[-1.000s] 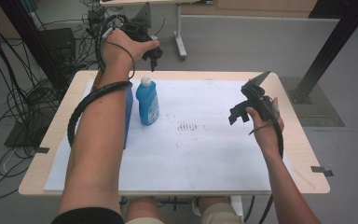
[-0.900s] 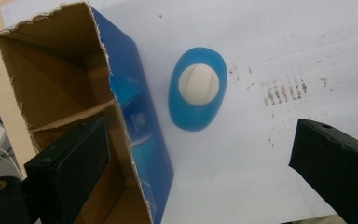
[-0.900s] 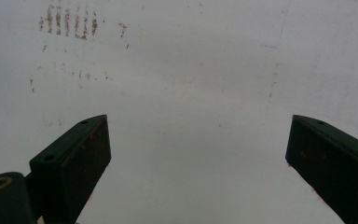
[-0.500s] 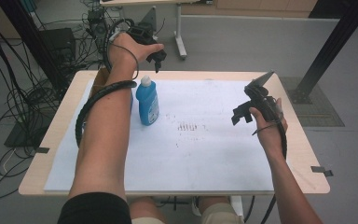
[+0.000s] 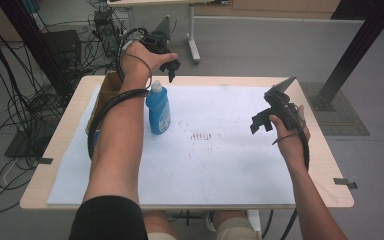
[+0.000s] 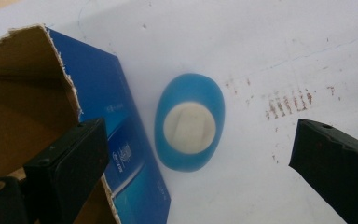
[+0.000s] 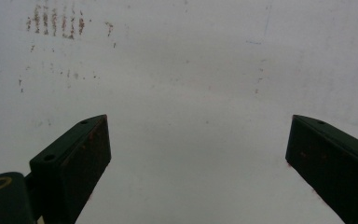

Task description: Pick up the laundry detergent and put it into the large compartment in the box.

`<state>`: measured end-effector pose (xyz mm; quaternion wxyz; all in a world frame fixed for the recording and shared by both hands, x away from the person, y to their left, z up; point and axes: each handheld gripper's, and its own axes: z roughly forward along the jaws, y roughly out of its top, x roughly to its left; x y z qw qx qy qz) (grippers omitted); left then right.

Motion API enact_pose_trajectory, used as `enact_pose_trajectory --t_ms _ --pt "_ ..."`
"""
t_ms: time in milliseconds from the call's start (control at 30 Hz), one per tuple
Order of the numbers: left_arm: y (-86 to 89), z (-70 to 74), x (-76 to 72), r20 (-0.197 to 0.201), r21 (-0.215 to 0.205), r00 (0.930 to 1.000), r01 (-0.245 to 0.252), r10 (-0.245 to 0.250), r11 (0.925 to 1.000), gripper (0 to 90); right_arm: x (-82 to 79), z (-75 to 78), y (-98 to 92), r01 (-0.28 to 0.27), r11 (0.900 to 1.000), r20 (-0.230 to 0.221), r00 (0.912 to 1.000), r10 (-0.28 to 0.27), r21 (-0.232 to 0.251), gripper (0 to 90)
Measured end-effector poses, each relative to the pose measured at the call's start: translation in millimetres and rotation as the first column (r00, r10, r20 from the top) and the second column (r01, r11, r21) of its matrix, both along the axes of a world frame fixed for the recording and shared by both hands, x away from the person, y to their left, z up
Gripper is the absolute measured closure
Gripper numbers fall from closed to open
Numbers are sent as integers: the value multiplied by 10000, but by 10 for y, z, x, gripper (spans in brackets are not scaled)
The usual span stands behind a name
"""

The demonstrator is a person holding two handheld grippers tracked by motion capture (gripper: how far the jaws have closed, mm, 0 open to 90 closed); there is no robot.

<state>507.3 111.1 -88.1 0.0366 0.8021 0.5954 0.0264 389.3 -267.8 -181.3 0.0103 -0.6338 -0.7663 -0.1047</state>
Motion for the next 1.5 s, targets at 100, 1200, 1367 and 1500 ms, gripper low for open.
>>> enact_pose_trajectory --t_ms 100,1200,1367,1500 --pt "2 -64 24 -46 -43 10000 12 -12 10000 49 13 -15 -9 -15 10000 -15 10000 15 -18 64" --pt "33 -521 113 -429 -85 9991 34 -37 10000 50 51 -95 -49 22 10000 -97 10000 -22 -50 64" --pt "42 -571 127 -479 -91 9988 35 -39 10000 50 61 -105 -48 51 10000 -122 9999 -51 -40 64" --pt "50 -621 137 -533 -101 9986 27 -33 9999 50 75 -120 -45 68 10000 -165 9998 -69 -41 64"
